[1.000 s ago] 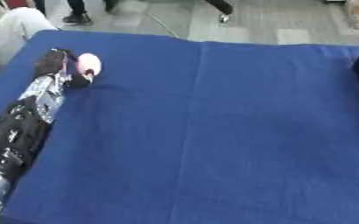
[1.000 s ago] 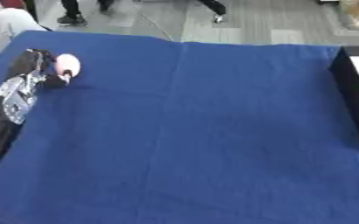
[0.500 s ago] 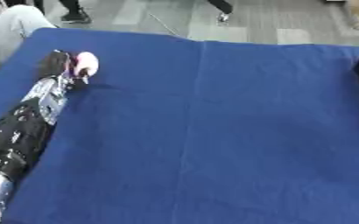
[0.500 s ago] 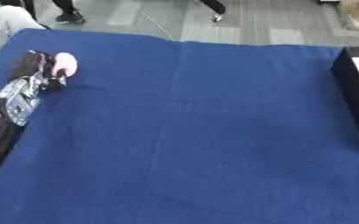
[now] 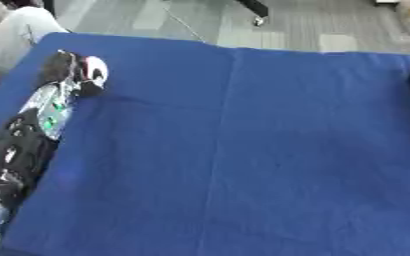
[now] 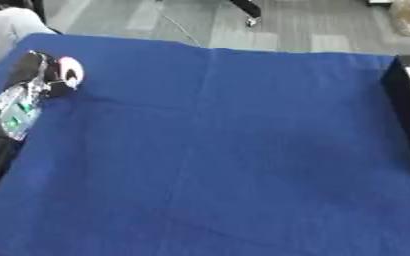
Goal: Pick up the objects with one hand, pass them to the other hand, and then place them into the box on the other side of the table.
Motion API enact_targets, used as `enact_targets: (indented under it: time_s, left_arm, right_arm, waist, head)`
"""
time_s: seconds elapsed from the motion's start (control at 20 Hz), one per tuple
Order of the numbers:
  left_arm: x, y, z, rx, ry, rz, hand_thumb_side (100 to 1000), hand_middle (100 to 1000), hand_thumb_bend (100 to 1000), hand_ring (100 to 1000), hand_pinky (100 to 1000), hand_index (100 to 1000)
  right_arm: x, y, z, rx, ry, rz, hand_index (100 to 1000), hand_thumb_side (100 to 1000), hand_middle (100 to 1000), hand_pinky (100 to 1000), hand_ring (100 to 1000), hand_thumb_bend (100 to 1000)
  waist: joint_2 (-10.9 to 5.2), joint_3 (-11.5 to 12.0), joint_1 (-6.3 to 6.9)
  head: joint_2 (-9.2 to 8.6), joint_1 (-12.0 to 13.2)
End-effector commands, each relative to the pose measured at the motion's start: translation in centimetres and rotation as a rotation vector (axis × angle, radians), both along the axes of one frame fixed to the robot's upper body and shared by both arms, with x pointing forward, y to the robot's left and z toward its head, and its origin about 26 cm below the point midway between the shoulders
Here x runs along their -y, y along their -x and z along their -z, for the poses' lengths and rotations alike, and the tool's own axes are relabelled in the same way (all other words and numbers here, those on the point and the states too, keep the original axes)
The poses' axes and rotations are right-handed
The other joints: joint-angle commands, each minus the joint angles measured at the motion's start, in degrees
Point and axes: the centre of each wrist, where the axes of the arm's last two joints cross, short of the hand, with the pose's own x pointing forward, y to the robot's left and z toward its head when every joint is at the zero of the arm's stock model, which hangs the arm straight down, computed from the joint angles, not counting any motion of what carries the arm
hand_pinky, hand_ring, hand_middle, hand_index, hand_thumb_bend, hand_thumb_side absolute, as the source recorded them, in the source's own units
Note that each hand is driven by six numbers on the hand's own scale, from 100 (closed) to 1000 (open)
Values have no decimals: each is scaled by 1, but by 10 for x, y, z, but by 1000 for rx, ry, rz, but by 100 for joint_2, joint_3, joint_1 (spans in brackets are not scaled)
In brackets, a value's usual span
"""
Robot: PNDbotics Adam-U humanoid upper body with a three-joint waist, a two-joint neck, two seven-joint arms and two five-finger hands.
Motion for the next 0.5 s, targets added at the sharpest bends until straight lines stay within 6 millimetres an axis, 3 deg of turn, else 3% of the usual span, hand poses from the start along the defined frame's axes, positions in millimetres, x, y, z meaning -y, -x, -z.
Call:
enact_targets:
  time_s: [0.05, 0.5]
  left_arm:
    - [-10, 10, -36, 50, -81, 55, 226, 307, 100, 394, 655, 450]
    - [10, 25, -67, 73, -222, 286, 188, 312, 100, 403, 659, 454]
  right_arm:
    - [3, 2, -6, 0, 14, 1, 935, 268, 787, 1000, 755, 100]
    - [-8, -3, 9, -134, 9, -72, 925, 299, 748, 1000, 718, 100]
  waist:
    - [-191, 32, 26]
    - [-440, 159, 145]
  head:
    - [25, -63]
    - [136, -306]
